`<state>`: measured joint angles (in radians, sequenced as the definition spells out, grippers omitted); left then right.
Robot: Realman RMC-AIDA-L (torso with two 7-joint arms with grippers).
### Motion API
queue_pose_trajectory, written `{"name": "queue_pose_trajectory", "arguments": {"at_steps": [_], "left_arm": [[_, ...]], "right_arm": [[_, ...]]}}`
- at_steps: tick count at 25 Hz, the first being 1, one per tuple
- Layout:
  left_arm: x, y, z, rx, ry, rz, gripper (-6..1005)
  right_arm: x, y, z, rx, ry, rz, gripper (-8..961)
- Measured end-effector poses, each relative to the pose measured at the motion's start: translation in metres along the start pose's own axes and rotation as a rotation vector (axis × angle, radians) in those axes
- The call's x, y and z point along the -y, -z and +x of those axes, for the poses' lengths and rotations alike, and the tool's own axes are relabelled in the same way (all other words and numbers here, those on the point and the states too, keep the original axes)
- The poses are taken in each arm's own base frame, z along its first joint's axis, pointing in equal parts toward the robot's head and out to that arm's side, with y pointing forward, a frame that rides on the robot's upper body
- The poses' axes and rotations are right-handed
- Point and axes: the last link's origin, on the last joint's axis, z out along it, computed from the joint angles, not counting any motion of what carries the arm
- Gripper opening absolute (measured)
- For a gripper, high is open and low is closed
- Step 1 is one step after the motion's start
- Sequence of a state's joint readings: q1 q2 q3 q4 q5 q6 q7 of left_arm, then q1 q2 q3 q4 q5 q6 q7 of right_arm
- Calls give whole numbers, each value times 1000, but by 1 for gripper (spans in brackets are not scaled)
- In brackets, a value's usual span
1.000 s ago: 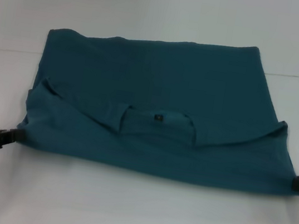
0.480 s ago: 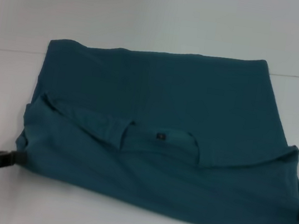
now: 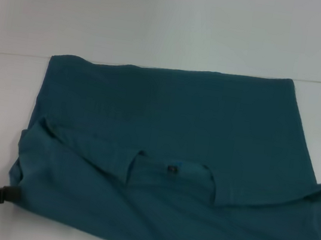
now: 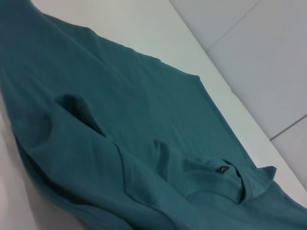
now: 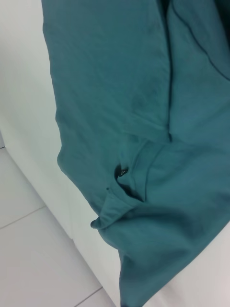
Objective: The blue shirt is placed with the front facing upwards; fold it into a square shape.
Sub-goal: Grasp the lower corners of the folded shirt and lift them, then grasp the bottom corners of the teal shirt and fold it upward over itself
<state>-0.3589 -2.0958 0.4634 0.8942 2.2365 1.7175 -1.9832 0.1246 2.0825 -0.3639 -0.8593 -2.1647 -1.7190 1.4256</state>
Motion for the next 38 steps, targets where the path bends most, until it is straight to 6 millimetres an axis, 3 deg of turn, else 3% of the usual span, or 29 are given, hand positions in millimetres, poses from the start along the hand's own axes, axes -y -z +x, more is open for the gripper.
{"name": "queue_pose_trajectory", "arguments": {"at_steps": [7,18,24,29,33,38], "left_arm": [[-3,6,-8,46,10,-21,1],[-4,17,-3,28,13,-23,0],[-5,14,36,-31,-35,-31,1],[-9,-7,85,-64,-91,-42,1],[-9,-30,117,-112,-117,0,0],[-6,-55,144,-175,-124,77,0]], "right_arm": [[-4,11,5,23,-13,-4,30],[-3,19,-1,46,-14,2,29],[18,15,-40,75,-3,22,29],[37,0,-79,73,25,45,29],[52,-19,-109,69,47,95,29],[64,-53,-140,68,75,150,29]]}}
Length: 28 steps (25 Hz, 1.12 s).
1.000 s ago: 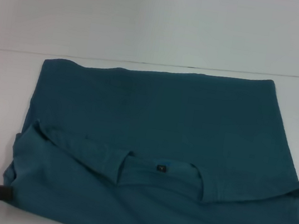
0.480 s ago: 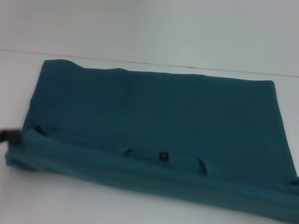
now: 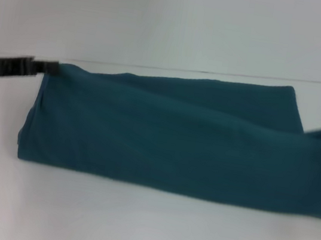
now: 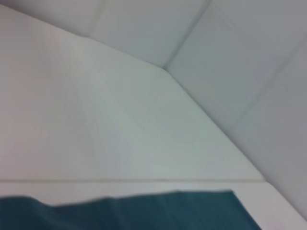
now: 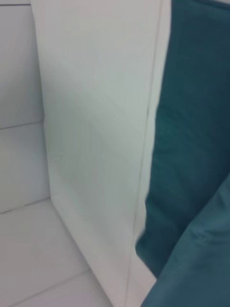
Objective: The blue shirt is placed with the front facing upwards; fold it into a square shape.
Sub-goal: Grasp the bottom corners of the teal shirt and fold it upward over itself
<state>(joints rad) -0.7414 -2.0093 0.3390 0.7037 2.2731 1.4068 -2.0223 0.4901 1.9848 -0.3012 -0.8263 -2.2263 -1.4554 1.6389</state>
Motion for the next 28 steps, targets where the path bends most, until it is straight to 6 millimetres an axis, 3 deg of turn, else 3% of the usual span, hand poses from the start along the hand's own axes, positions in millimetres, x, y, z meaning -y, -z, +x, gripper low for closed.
{"name": "queue_pose_trajectory", "arguments": {"at_steps": [6,14,23,28], "left_arm": [[8,-35,10,-63,14,131,1],[9,-59,9,-55,-39,241,0],[14,-68,7,-60,-68,323,1],[14,-71,13,-76,-84,350,0]], "right_arm": [[6,-51,-12,-16,25,91,29],[1,-104,-26,-47,109,202,29],[2,-123,-54,-35,175,288,29],[4,-128,-58,-36,184,314,29]]}}
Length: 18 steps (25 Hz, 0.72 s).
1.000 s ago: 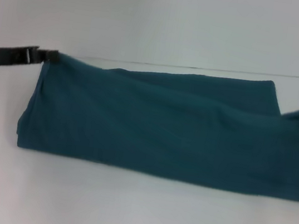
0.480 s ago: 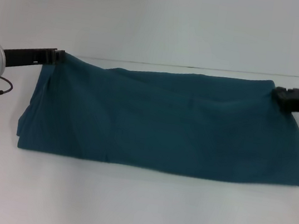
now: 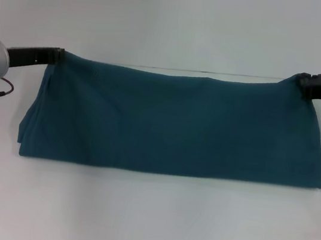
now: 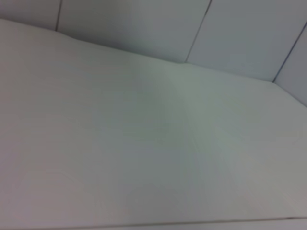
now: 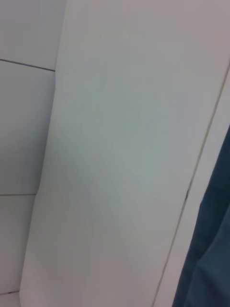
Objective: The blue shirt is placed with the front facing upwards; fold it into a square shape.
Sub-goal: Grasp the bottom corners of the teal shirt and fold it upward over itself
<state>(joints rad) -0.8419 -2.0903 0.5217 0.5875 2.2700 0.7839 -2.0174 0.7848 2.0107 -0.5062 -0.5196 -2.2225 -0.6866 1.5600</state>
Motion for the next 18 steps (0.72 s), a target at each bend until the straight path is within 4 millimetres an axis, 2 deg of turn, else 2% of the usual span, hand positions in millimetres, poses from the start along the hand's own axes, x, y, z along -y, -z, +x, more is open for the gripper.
{"name": "queue_pose_trajectory", "arguments": {"at_steps": [14,18], "left_arm": [[-9,-9,22,-44,-33,25,0],[-10,-11,22,-48,-35,36,13]], "right_arm": [[9,-3,-22,22,29,33,29],[8,-5,-26,27,37,35,31]]}}
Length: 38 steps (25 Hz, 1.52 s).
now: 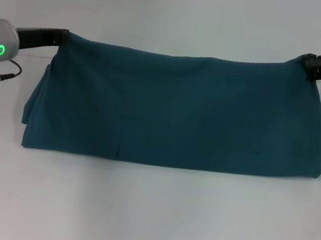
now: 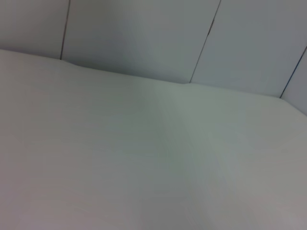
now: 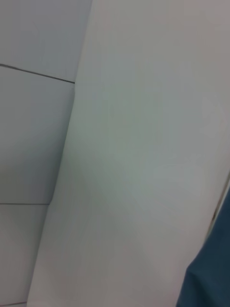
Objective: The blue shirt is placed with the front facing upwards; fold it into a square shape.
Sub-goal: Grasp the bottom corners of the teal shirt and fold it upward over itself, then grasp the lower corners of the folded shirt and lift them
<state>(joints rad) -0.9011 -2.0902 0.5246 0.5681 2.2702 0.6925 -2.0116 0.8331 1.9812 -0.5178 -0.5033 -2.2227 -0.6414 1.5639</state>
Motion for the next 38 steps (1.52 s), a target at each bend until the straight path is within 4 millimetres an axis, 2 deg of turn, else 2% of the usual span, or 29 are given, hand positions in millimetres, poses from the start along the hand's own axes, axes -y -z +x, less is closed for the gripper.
{"name": "queue_pose_trajectory", "arguments": {"at_steps": [8,12,18,22,24,27,31,35,38], "left_arm": [[-5,-6,-13,20,10,10,40],[-16,-14,-27,11,-5,37,54],[-18,-19,-31,-19,31,63,74],[-7,-14,-28,-60,78,114,241],[2,-9,-27,-86,111,133,311],[9,-1,-30,-106,155,110,394],[9,11,-36,-92,167,11,506],[6,25,-43,-75,157,-100,668],[3,36,-48,-56,144,-176,772]], "right_arm": [[-1,-4,5,-17,13,21,36],[-4,-9,12,-41,31,74,38],[-3,-13,15,-46,57,155,42],[3,-10,13,-15,20,192,45],[8,-7,12,2,-3,199,263],[10,-3,15,17,-35,172,385],[11,8,26,36,-95,84,555],[11,29,40,57,-179,-22,753],[10,46,51,61,-226,-85,821]]}}
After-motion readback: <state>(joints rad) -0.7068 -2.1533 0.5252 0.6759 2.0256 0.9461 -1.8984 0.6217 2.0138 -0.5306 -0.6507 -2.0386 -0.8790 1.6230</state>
